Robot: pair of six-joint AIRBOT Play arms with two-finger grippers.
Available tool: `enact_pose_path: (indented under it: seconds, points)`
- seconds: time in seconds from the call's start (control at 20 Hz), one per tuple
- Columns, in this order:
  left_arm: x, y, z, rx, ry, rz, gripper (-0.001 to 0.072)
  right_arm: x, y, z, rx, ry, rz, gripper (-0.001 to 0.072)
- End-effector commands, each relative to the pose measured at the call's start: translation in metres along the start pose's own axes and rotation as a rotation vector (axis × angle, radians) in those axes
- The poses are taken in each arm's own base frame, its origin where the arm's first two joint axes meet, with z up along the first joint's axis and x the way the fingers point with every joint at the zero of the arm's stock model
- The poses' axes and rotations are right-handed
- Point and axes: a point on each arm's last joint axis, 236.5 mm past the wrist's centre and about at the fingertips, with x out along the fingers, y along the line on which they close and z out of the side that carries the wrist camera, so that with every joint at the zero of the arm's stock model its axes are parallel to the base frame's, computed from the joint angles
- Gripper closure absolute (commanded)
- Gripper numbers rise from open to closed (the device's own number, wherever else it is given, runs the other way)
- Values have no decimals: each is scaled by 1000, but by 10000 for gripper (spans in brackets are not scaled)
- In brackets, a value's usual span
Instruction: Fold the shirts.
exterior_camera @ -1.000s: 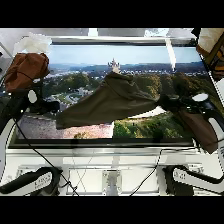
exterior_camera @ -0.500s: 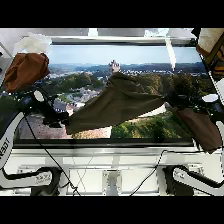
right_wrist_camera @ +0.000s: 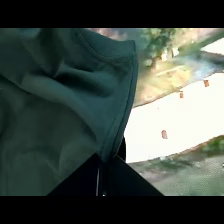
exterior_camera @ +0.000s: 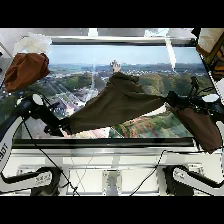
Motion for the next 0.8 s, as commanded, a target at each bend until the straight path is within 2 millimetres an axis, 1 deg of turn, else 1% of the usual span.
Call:
enact_pose_path:
  seconds: [0.0, 0.1, 0.2, 0.25, 0.3, 0.35, 0.4, 0.5, 0.55, 0.6, 0.65, 0.7, 0.75]
  points:
    - [32, -10, -1, -100, -23, -98, 251, 0, 1, -2, -8, 7, 3, 681]
    - [45, -13, 4, -154, -56, -141, 252, 0, 1, -3, -8, 11, 4, 681]
    - [49, -20, 11, -190, -89, -187, 252, 0, 2, -4, -15, 16, 6, 681]
    - [46, -28, 15, -198, -102, -223, 309, 0, 2, -5, -15, 20, 8, 681]
    - [42, -37, 19, -194, -122, -262, 453, 0, 2, -5, -15, 23, 9, 681]
    - [38, -44, 22, -191, -142, -293, 484, 0, 2, -5, -15, 23, 9, 681]
    - [33, -49, 23, -184, -156, -310, 484, 0, 2, -5, -15, 23, 9, 681]
    - [27, -49, 21, -161, -176, -301, 478, 0, 2, -6, -15, 24, 9, 681]
    - [25, -48, 20, -151, -182, -295, 462, 0, 2, -6, -15, 24, 9, 680]
    - [25, -47, 17, -150, -177, -288, 381, 0, 2, -6, -15, 24, 9, 681]
    - [26, -45, 15, -160, -166, -277, 336, 0, 2, -6, -15, 24, 9, 681]
    - [27, -41, 14, -179, -161, -260, 336, 0, 2, -6, -15, 24, 9, 681]
    - [28, -37, 14, -202, -159, -247, 317, 0, 2, -6, -15, 24, 10, 681]
